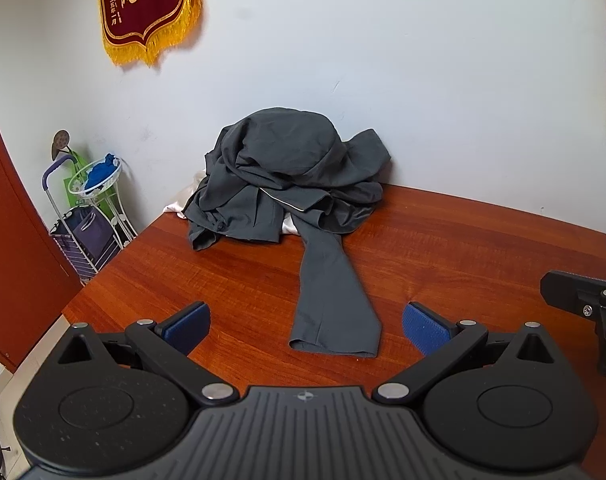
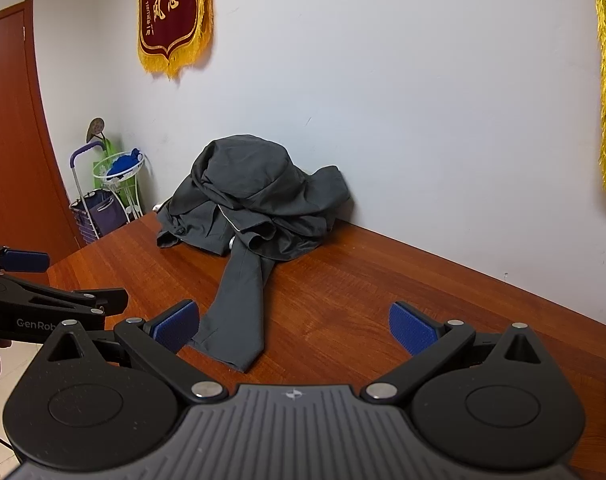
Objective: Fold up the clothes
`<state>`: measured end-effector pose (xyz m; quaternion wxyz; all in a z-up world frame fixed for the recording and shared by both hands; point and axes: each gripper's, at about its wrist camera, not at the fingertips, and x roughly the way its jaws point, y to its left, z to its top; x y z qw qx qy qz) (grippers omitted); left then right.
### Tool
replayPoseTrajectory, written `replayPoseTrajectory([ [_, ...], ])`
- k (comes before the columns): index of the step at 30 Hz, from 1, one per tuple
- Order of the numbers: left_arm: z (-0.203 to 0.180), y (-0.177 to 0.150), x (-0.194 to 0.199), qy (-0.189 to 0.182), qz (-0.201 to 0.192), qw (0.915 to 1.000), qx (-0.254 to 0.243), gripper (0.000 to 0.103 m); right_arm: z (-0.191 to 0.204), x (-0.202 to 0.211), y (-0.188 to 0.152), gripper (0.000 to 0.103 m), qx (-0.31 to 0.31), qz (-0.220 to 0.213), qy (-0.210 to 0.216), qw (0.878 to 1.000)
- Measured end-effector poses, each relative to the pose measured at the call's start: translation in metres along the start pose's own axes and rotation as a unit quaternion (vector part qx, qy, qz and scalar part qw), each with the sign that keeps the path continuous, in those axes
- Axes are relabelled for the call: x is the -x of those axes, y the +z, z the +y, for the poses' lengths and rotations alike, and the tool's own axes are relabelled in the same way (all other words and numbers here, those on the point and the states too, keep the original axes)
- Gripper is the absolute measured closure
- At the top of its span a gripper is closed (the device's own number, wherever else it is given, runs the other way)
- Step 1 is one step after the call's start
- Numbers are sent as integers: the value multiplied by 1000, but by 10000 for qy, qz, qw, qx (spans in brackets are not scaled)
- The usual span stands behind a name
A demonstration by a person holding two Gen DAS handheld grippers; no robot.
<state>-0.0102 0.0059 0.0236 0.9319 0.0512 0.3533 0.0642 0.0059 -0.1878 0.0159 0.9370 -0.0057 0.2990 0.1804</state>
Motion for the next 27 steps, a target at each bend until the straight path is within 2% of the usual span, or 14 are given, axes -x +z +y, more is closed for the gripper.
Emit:
replayPoseTrajectory([
  [15, -3, -4, 7, 60, 13, 10000, -25, 0, -10, 8, -8, 0, 33, 65, 34, 10000],
  [27, -13, -3, 8, 308, -74, 9995, -14, 0, -29, 21, -14, 0, 87, 72, 54, 9999],
])
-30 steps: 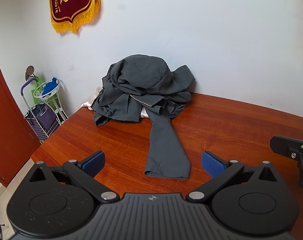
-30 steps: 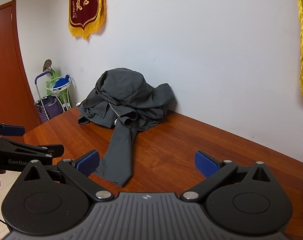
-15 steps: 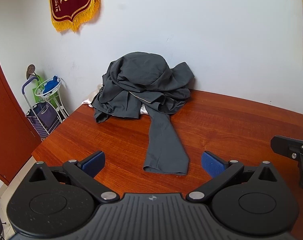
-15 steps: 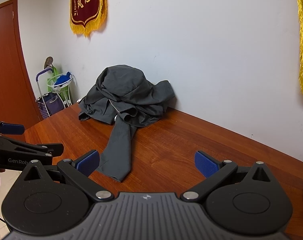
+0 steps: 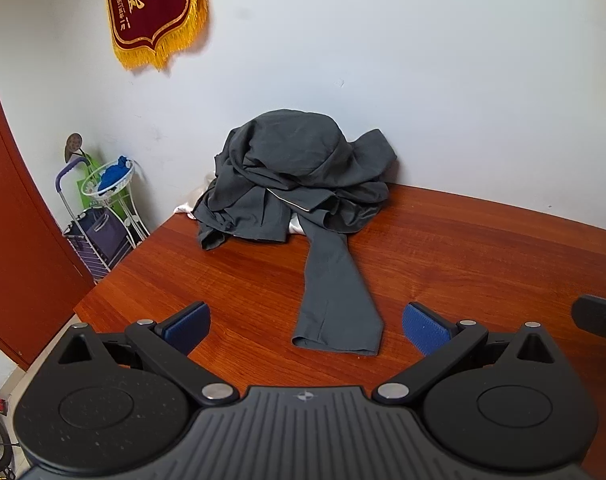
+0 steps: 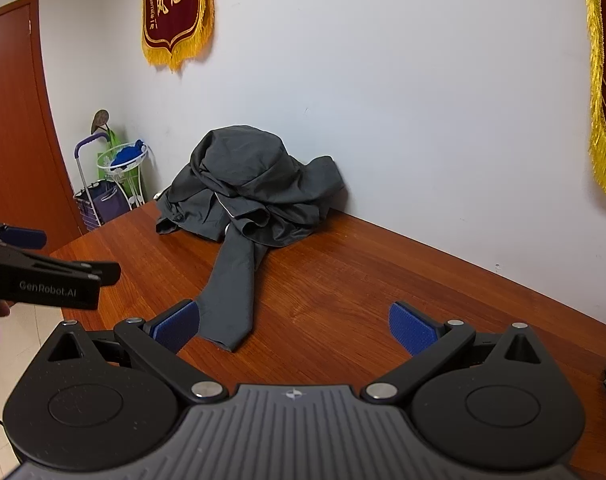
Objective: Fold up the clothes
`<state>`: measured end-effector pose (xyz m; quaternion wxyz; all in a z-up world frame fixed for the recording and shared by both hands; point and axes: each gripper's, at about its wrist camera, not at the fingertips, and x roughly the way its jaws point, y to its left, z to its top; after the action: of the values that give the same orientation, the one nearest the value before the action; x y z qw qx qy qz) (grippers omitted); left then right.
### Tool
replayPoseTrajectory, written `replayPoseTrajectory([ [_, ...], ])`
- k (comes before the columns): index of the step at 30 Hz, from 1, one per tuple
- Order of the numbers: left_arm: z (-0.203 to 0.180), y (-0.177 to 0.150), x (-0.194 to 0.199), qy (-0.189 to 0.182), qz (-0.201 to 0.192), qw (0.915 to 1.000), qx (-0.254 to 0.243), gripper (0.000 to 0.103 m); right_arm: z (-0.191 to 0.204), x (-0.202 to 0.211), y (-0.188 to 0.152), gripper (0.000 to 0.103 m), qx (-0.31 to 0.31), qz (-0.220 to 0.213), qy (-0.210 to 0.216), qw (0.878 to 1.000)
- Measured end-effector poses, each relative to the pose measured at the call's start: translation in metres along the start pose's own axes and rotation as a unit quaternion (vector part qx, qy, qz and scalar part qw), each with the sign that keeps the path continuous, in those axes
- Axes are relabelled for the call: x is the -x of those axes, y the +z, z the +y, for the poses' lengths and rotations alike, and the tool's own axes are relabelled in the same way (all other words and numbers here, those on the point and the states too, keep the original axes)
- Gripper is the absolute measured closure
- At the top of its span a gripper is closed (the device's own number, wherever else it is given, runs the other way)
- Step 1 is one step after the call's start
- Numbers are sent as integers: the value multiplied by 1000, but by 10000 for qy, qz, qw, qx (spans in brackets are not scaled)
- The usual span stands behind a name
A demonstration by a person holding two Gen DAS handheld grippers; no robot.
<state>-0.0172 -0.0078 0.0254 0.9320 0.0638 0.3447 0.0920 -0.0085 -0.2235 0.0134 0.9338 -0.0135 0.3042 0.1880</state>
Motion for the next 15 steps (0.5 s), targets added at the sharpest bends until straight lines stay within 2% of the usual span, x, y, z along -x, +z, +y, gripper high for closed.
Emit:
replayPoseTrajectory([
  [8, -6, 5, 1, 119, -46, 9999, 47, 0, -14, 13, -8, 0, -4, -97, -52, 9999],
  [15, -3, 13, -7, 16, -39, 10000, -6, 0, -24, 20, -15, 0, -160, -137, -194, 9996],
])
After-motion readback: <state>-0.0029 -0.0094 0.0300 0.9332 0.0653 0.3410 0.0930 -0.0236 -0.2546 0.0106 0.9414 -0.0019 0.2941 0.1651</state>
